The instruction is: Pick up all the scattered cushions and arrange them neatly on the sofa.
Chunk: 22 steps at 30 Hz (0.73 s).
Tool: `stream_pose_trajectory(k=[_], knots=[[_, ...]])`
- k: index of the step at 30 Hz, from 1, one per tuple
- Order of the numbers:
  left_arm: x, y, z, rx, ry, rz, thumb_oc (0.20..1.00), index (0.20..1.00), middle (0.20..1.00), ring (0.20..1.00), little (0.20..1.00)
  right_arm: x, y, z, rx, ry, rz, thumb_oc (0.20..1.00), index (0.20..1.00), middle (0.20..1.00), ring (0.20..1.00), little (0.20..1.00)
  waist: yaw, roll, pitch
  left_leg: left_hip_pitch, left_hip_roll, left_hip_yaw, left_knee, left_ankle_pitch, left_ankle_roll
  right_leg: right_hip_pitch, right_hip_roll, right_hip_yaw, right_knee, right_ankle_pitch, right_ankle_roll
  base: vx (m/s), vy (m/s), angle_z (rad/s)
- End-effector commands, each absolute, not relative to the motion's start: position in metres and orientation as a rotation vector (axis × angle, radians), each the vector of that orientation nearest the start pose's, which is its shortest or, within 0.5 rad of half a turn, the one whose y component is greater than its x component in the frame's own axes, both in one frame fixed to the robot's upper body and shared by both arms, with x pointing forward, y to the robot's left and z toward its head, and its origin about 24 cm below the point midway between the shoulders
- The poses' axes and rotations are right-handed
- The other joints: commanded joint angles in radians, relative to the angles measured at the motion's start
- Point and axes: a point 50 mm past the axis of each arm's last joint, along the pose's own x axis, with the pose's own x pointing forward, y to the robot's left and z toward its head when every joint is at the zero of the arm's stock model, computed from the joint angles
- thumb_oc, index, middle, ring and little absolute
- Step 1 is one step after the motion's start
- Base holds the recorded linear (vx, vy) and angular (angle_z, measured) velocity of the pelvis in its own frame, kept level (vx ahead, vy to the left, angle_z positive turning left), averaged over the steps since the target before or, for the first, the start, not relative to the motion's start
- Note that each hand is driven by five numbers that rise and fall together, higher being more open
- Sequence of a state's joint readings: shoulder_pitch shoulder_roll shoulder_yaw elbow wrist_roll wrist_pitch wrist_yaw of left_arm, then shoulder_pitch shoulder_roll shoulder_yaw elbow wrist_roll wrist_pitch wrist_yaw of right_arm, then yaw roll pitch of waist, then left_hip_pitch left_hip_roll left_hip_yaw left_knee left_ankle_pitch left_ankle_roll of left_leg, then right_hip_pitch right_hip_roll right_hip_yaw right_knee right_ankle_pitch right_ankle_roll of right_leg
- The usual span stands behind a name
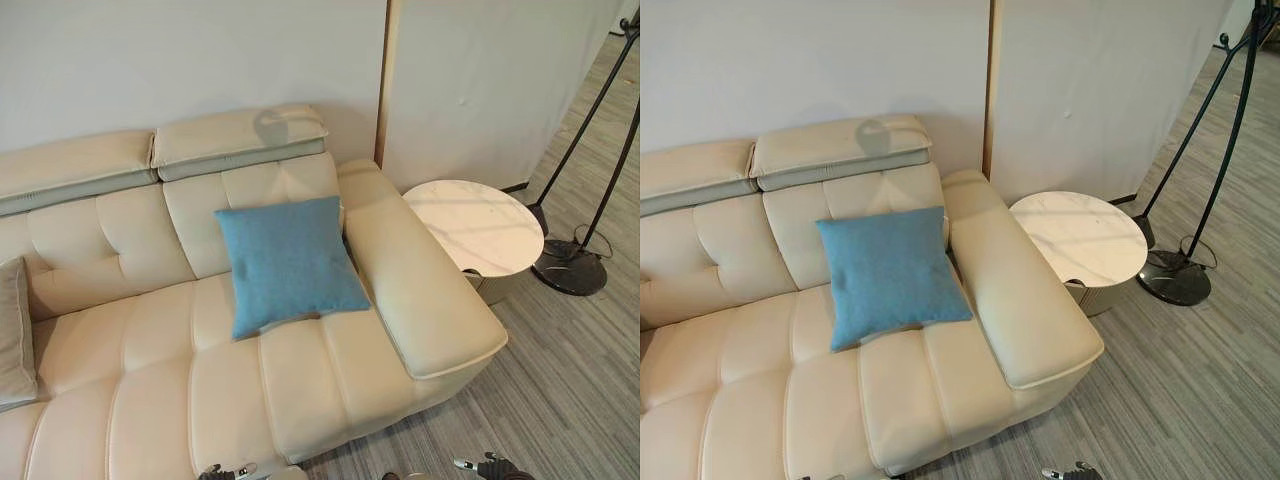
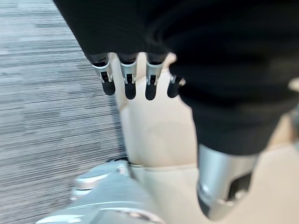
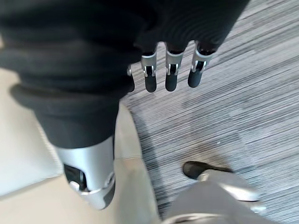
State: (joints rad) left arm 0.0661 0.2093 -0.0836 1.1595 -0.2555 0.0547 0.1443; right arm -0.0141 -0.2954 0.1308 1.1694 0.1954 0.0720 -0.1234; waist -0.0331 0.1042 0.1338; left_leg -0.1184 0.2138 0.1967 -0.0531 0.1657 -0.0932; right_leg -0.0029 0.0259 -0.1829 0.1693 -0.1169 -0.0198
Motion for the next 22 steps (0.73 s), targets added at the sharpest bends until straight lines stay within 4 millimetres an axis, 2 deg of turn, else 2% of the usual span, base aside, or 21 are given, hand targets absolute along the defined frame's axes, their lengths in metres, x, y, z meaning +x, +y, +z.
stream_pose_trajectory(k=[1, 3, 4, 6, 8, 11, 15, 22], knots=[[0.097, 0.250, -0.155, 0.121, 1.183, 0.370, 1.000, 1.000, 1.000, 1.000, 1.000, 0.139, -0.244, -0.145, -0.252, 1.119, -0.220, 1.000, 1.000, 1.000, 1.000, 1.000, 0.001, -0.116, 0.045, 0.087, -0.195, 0.017, 0.110, -0.142, 0.049, 0.142, -0.034, -0.024, -0.248, 0.034, 0.063, -0.13, -0.096, 0.00], [0.097, 0.250, -0.155, 0.121, 1.183, 0.370, 1.000, 1.000, 1.000, 1.000, 1.000, 0.139, -0.244, -0.145, -0.252, 1.119, -0.220, 1.000, 1.000, 1.000, 1.000, 1.000, 0.000, -0.116, 0.043, 0.084, -0.194, 0.016, 0.111, -0.143, 0.050, 0.140, -0.034, -0.024, -0.248, 0.034, 0.063, -0.07, -0.051, -0.14], [0.094, 0.249, -0.155, 0.107, 1.189, 0.371, 1.000, 1.000, 1.000, 1.000, 1.000, 0.139, -0.245, -0.145, -0.260, 1.126, -0.216, 1.000, 1.000, 1.000, 1.000, 1.000, 0.005, -0.120, 0.034, 0.108, -0.205, 0.004, 0.181, -0.217, 0.069, 0.133, -0.038, -0.015, -0.249, 0.034, 0.062, -0.05, -0.050, -0.18], [0.093, 0.249, -0.156, 0.101, 1.192, 0.371, 1.000, 1.000, 1.000, 1.000, 1.000, 0.139, -0.246, -0.144, -0.262, 1.127, -0.218, 1.000, 1.000, 1.000, 1.000, 1.000, 0.004, -0.117, 0.024, 0.153, -0.207, 0.010, 0.197, -0.251, 0.076, 0.131, -0.036, -0.012, -0.250, 0.032, 0.063, -0.04, -0.033, -0.11], [0.093, 0.247, -0.156, 0.101, 1.195, 0.363, 1.000, 1.000, 1.000, 1.000, 1.000, 0.136, -0.246, -0.145, -0.251, 1.136, -0.227, 1.000, 1.000, 1.000, 1.000, 1.000, -0.011, -0.102, 0.003, 0.223, -0.201, 0.041, 0.112, -0.246, 0.068, 0.118, -0.024, -0.022, -0.246, 0.027, 0.069, -0.01, 0.006, -0.04], [0.095, 0.243, -0.157, 0.134, 1.197, 0.330, 1.000, 1.000, 1.000, 1.000, 1.000, 0.134, -0.246, -0.146, -0.243, 1.140, -0.236, 1.000, 1.000, 1.000, 1.000, 1.000, -0.030, -0.082, -0.018, 0.267, -0.197, 0.050, -0.034, -0.195, 0.047, 0.112, -0.010, -0.047, -0.257, 0.030, 0.075, -0.03, 0.029, 0.12], [0.101, 0.238, -0.156, 0.181, 1.181, 0.278, 1.000, 1.000, 1.000, 1.000, 1.000, 0.129, -0.244, -0.148, -0.250, 1.159, -0.240, 1.000, 1.000, 1.000, 1.000, 1.000, -0.031, -0.073, -0.029, 0.273, -0.195, 0.042, -0.034, -0.209, 0.042, 0.114, -0.016, -0.056, -0.257, 0.038, 0.081, -0.05, 0.053, 0.20], [0.092, 0.235, -0.160, 0.192, 1.230, 0.271, 1.000, 1.000, 1.000, 1.000, 1.000, 0.128, -0.236, -0.151, -0.251, 1.172, -0.213, 1.000, 1.000, 1.000, 1.000, 1.000, -0.028, -0.073, -0.034, 0.278, -0.199, 0.045, -0.034, -0.218, 0.050, 0.118, -0.023, -0.045, -0.257, 0.050, 0.090, -0.06, 0.050, -0.03]])
